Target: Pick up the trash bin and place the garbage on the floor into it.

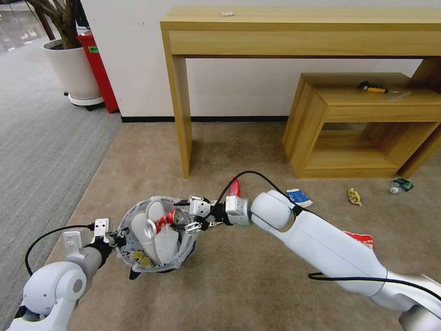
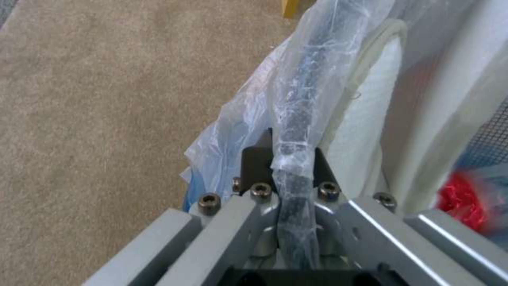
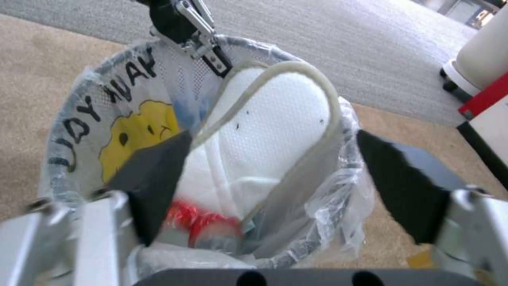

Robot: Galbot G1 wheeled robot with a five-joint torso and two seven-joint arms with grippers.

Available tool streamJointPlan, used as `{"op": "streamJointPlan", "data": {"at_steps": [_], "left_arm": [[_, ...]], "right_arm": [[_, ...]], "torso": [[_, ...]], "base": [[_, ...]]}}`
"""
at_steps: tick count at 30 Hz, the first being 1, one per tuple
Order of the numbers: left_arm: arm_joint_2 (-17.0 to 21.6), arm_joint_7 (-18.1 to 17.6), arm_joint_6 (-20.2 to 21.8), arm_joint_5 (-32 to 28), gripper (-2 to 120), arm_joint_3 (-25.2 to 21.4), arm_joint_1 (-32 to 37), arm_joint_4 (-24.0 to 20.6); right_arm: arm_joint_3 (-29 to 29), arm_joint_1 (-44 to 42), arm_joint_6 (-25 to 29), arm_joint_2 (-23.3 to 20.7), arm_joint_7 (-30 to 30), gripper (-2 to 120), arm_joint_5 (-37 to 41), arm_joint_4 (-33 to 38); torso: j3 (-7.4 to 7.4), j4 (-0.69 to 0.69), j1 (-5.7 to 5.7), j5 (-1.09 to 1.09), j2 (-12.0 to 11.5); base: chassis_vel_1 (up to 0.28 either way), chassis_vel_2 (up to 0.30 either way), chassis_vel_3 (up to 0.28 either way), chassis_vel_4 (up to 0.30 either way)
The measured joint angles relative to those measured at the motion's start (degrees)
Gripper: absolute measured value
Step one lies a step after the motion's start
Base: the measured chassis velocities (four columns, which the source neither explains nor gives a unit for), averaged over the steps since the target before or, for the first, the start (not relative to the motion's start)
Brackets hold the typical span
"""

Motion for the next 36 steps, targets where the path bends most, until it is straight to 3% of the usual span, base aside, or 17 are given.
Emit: {"op": "streamJointPlan", "data": {"at_steps": [2,7,10,16,26,36], "left_arm": [[-0.08,-0.18,0.00,-0.02,0,0.11,0.07,-0.21],[-0.22,-0.13,0.00,-0.12,0,-0.76,1.02,-0.91],[-0.47,1.67,0.00,0.77,0,-3.08,3.27,-1.50],[-0.80,3.70,0.00,1.91,0,-6.04,5.71,-1.99],[-0.97,7.03,0.00,3.10,0,-10.88,9.76,-3.22],[-1.26,8.10,0.00,3.36,0,-13.52,12.15,-4.05]], "right_arm": [[0.54,-0.65,-0.22,-0.16,1.04,96,0.52,0.34],[3.84,-2.87,-0.98,0.27,6.08,100,1.86,0.03],[10.67,-8.63,-2.21,0.69,16.24,100,6.52,-0.57],[20.93,-19.14,-2.45,0.07,24.13,100,11.13,0.38],[40.47,-35.20,3.17,3.17,23.88,100,1.84,-0.97],[47.14,-43.16,5.96,6.99,22.15,100,-0.43,-0.53]], "torso": [[0.00,0.00,0.00,0.00,0.00],[0.00,0.01,0.00,0.00,0.00],[0.00,0.02,0.00,0.00,0.00],[0.00,0.01,0.00,0.00,0.00],[-0.01,0.02,0.00,0.00,0.01],[-0.01,0.01,-0.01,0.01,0.00]], "base": [[0.000,0.000,0.000,0.000],[0.000,0.000,0.000,0.000],[0.000,0.000,0.000,0.000],[0.000,0.000,0.000,0.000],[0.000,0.000,0.000,0.000],[-0.015,0.018,0.014,-0.014]]}}
